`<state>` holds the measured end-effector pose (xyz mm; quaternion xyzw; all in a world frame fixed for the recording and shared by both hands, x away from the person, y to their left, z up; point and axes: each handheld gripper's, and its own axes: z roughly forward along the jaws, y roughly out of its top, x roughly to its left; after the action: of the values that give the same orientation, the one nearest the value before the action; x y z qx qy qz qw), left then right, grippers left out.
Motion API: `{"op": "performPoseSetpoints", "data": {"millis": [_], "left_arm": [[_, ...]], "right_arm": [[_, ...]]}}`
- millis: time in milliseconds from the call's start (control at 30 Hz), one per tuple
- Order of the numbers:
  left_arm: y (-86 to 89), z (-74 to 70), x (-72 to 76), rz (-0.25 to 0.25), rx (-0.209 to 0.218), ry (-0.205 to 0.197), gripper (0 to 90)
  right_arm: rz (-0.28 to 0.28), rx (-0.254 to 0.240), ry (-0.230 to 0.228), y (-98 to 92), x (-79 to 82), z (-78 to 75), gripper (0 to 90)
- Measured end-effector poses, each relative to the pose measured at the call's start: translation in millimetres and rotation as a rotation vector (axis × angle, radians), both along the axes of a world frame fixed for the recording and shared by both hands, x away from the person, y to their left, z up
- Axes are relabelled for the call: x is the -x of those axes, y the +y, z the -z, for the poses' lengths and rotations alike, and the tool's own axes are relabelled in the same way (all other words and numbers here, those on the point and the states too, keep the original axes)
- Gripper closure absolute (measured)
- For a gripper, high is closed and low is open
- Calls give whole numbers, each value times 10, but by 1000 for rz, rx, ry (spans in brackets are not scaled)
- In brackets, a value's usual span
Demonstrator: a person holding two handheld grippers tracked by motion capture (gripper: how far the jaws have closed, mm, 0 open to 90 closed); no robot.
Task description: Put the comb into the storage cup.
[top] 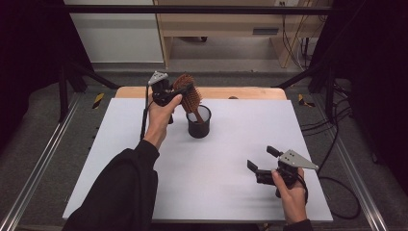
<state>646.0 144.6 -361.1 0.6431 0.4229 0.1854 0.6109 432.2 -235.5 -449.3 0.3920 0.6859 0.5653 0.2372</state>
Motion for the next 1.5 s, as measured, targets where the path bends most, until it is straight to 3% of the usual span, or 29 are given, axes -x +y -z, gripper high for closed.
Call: {"op": "performPoseSetpoints", "data": {"millis": [1000, 1500], "left_arm": [[84, 72, -54, -11, -2, 11, 400], [96, 78, -42, -30, -41, -25, 364]], "right_arm": [[-1, 4, 5, 3, -12, 14, 46], [-7, 9, 5, 17, -14, 18, 45]]}}
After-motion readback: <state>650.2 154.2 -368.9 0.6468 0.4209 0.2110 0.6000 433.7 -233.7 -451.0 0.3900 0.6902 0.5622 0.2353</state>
